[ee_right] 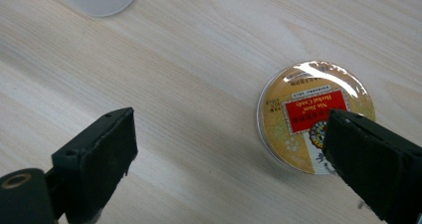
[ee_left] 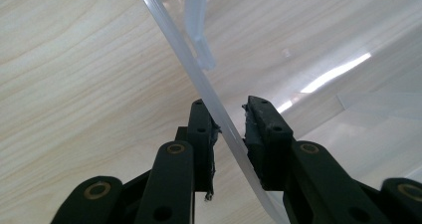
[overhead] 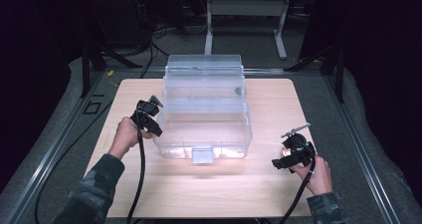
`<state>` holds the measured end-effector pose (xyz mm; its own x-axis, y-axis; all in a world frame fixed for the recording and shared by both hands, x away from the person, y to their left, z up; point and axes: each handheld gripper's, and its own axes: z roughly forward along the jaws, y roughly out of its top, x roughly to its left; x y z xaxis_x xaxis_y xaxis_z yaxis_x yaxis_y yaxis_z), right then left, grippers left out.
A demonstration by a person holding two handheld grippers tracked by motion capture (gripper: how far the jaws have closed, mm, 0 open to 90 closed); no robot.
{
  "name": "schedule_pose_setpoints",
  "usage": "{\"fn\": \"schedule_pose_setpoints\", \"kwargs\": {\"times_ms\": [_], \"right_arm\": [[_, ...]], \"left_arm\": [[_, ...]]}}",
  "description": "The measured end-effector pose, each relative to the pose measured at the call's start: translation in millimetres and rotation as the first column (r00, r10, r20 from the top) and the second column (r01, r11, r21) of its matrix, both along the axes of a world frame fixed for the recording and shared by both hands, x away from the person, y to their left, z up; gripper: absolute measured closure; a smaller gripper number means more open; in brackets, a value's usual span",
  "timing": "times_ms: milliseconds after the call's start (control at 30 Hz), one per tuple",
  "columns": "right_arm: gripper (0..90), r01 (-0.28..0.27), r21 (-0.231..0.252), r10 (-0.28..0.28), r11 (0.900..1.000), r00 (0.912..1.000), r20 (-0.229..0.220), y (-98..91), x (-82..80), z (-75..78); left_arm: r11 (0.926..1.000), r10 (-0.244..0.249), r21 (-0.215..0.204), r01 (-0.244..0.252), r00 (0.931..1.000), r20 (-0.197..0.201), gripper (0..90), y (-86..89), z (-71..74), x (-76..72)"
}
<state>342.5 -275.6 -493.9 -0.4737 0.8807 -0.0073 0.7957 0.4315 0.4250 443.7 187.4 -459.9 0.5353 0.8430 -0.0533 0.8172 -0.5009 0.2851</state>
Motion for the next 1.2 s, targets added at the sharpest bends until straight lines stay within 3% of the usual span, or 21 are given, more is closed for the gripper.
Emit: {"fn": "schedule_pose_setpoints", "kwargs": {"times_ms": [367,533,633,667,767,967,1200], "right_arm": [[6.4,0.023,0.006,-0.023,0.9997,0.9997,-0.011,-8.2,6.5,-2.8],[6.4,0.031,-0.002,-0.031,0.9995,0.9994,-0.015,-13.7,6.9,-2.4],[6.4,0.040,-0.016,-0.040,0.9991,0.9991,-0.014,-15.6,7.2,-0.8],[6.4,0.029,-0.008,-0.029,0.9996,0.9991,-0.032,-16.9,7.3,1.2],[8.4,0.046,-0.017,-0.046,0.9988,0.9988,-0.018,-19.1,8.6,2.3],[6.3,0.048,-0.008,-0.049,0.9988,0.9982,-0.036,-21.4,14.7,-1.6],[5.6,0.058,-0.032,-0.060,0.9978,0.9969,-0.052,-23.7,21.6,-2.6]], "left_arm": [[0.9996,-0.028,0.010,0.028,0.9996,0.008,72.2,-25.8,-0.2,-2.9],[0.9977,-0.018,-0.065,0.017,0.9998,-0.006,69.6,-17.8,0.2,-2.4],[0.9950,-0.012,-0.099,0.012,0.9999,0.001,53.0,-11.2,9.5,-4.1],[0.9928,-0.020,-0.118,0.021,0.9998,0.004,48.3,-9.2,13.8,-5.6],[0.9889,-0.046,-0.141,0.049,0.9986,0.025,36.6,-2.6,28.8,-12.0],[0.9841,-0.078,-0.153,0.089,0.9941,0.075,21.5,13.7,54.2,-25.7],[0.9845,-0.008,-0.174,0.023,0.9964,0.084,7.8,48.5,54.8,-27.1]]}}
